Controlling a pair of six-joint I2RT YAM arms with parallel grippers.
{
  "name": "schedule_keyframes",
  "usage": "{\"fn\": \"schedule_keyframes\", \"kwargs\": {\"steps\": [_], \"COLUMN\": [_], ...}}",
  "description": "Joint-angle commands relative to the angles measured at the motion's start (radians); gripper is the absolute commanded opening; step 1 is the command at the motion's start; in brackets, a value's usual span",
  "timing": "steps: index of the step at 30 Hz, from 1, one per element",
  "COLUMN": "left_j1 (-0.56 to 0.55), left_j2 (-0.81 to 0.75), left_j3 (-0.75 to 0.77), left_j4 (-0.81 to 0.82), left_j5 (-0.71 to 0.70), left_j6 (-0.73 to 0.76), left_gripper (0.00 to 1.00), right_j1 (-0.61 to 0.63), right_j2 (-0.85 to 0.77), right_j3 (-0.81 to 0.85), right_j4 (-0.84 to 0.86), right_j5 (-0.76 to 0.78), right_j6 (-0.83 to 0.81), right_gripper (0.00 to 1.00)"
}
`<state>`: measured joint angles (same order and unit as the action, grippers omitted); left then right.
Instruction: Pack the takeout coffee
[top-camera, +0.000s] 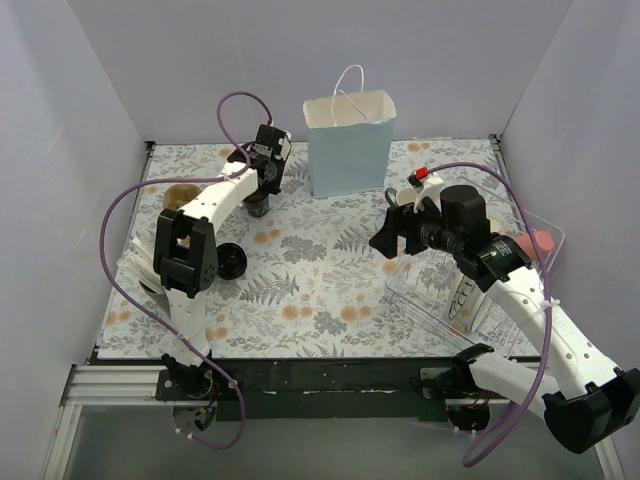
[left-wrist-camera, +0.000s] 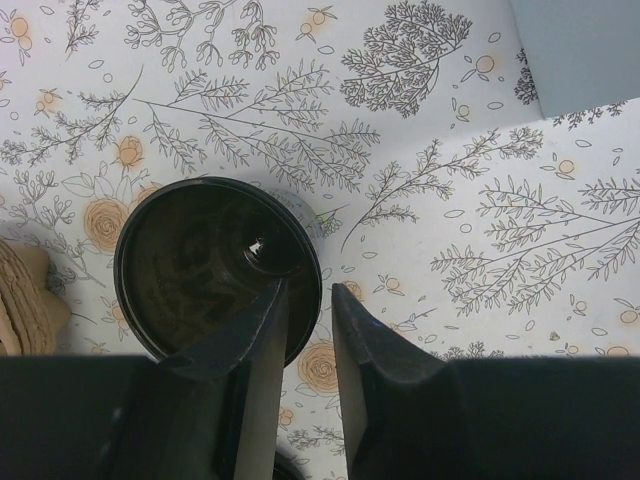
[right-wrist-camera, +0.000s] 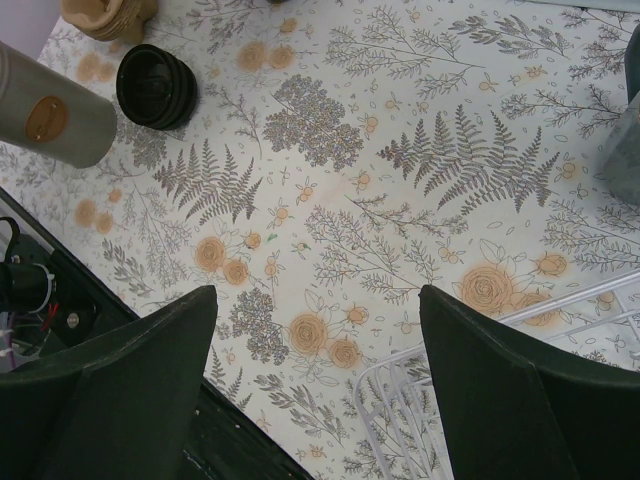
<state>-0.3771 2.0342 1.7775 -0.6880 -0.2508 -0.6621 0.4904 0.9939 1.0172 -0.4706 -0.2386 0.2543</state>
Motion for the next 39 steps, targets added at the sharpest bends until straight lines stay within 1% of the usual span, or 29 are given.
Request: {"fn": "schedule_keyframes", "kwargs": {"steps": [1,5,7,10,11,12,14,18,25,29,34,39], "left_j1": [-0.005,-0.005,-0.005,-0.005,-0.005,-0.005,-0.005,-0.005,-0.003,-0.005,-0.003,-0.003], "left_j2": [0.000,0.001,0.003,0.003,0.003,0.003,0.004,0.011,0.017,0.020,0.027,0.027], "left_j3": [0.033,0.028,0.028,0.030,0.031,0.033,0.033,0.037,0.043,0.036,0.034,0.030], "left_j4": [0.001,0.004,0.004,0.007,0.007,0.008,0.010,0.007,0.005,0.010,0.012,0.013], "left_j5": [-0.016,-0.018,-0.019,-0.019,-0.018,-0.015,-0.011,-0.011,-0.015,-0.019,-0.022,-0.021], "left_j6": [0.002,0.001,0.002,0.002,0.004,0.002,0.004,0.004,0.006,0.004,0.002,0.002], "left_gripper": [0.24,0.22,0.20,0.17,0.12,0.11,0.11,0.15,0.13,0.16,0.17,0.13], "right_j1": [-0.006,-0.004,-0.004,-0.004,-0.004,-0.004,-0.004,-0.006,-0.004,-0.004,-0.004,-0.006], "right_j2": [-0.023,-0.026,-0.028,-0.029,-0.028,-0.028,-0.024,-0.024,-0.023,-0.024,-0.029,-0.029], "right_j3": [0.024,0.024,0.026,0.026,0.027,0.027,0.029,0.035,0.041,0.043,0.046,0.043], "right_j4": [0.009,0.003,0.001,0.000,0.000,-0.003,-0.005,-0.007,-0.011,-0.013,-0.016,-0.016], "right_j5": [-0.007,-0.004,-0.002,0.001,0.001,0.001,0.002,0.001,0.002,0.004,0.007,0.007], "right_j6": [-0.015,-0.015,-0.016,-0.021,-0.021,-0.023,-0.023,-0.023,-0.027,-0.026,-0.027,-0.027], "right_gripper": [0.89,0.89,0.89,0.90,0.89,0.90,0.90,0.90,0.90,0.90,0.90,0.89]}}
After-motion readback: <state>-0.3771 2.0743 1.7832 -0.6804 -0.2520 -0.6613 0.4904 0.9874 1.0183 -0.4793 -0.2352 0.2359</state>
